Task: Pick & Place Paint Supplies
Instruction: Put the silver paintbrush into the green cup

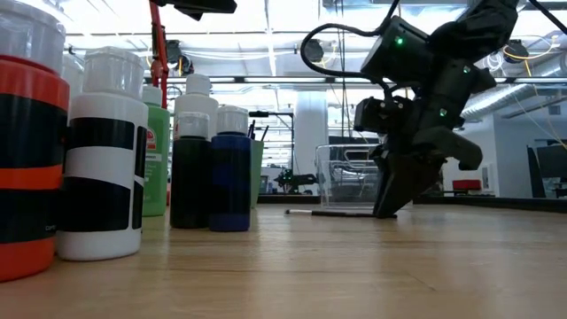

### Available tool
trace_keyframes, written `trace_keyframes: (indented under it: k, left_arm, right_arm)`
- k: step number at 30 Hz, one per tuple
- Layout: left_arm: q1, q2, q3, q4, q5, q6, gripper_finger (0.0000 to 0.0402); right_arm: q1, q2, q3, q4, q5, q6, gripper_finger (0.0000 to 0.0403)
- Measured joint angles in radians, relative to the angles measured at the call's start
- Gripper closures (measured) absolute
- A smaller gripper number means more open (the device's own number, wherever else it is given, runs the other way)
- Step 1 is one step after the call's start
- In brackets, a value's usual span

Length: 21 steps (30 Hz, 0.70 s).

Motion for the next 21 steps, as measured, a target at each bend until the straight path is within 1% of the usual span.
trace_keyframes:
  k: [7,11,14,18,21]
  left_arm:
    - [0.000,0.000,0.000,-0.005,0.000,0.000,0.0380]
    - [0.000,0.000,0.000,-0.005,0.000,0.000,0.0380]
    - [0.000,0.000,0.000,-0.005,0.000,-0.001,0.0380]
    - [0.000,0.000,0.000,-0.004,0.000,-0.009,0.0380]
    - [0.000,0.000,0.000,-0.001,0.000,-0.024,0.0380]
  right_arm:
    - [0.018,0.001,-0.001,-0.065,0.050,0.035,0.0380]
    - [0.040,0.010,-0.002,-0.080,0.150,0.062,0.0397]
    - [0.055,0.010,-0.002,-0.083,0.187,0.064,0.0399]
    - [0.095,-0.034,-0.002,-0.093,0.306,0.044,0.0401]
    - [0.129,-0.082,-0.007,-0.136,0.395,0.022,0.0402]
